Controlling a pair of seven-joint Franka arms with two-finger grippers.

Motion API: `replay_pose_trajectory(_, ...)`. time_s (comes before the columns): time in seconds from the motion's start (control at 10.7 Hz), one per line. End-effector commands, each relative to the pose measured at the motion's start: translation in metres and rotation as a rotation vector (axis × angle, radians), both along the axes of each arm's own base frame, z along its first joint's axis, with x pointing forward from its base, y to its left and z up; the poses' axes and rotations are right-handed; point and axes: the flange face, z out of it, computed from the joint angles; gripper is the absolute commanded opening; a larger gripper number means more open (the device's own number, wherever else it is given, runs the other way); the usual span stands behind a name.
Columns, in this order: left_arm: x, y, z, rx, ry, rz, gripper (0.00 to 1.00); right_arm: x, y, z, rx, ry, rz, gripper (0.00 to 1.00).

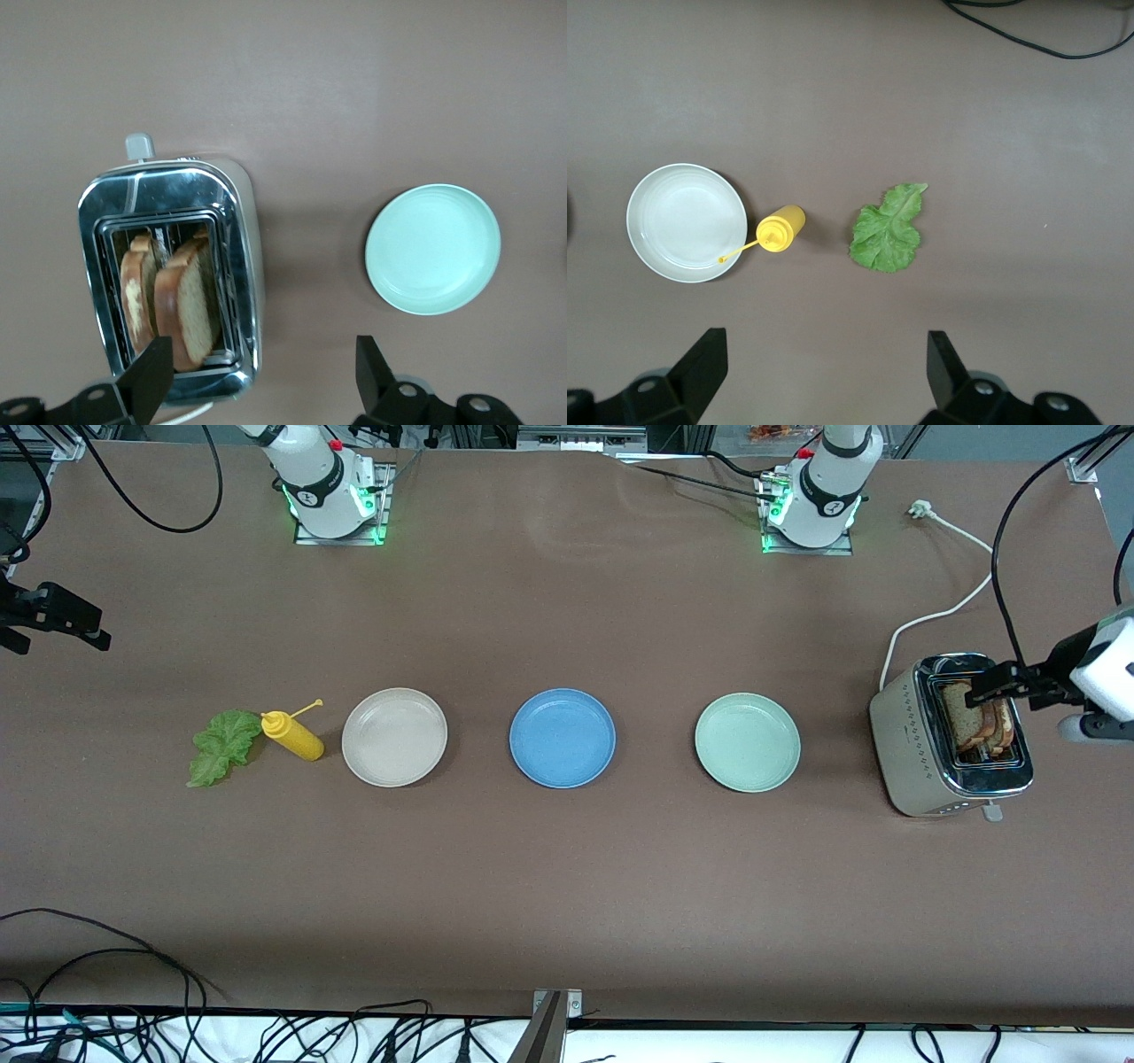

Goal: Make sandwich in blue plate with both arms
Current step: 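Move the left gripper down over the bread slices in the toaster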

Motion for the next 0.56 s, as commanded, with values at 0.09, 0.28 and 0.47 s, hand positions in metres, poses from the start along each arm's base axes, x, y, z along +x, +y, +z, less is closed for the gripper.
replay_pose_trajectory(0.09, 0.013, 0.025, -0.058, 0.016, -0.013, -0.057, 0.90, -0.003, 0.001, 0.005, 0.019, 0.001, -0.004, 1.00)
replay_pose_trajectory(0.28, 0.021, 0.035, -0.084, 0.020, -0.001, -0.062, 0.88, -0.003, 0.002, 0.005, 0.019, 0.003, -0.003, 1.00)
replay_pose_trajectory(0.47, 0.024, 0.040, -0.104, 0.023, 0.012, -0.060, 0.88, -0.003, 0.003, 0.006, 0.019, 0.001, 0.007, 1.00)
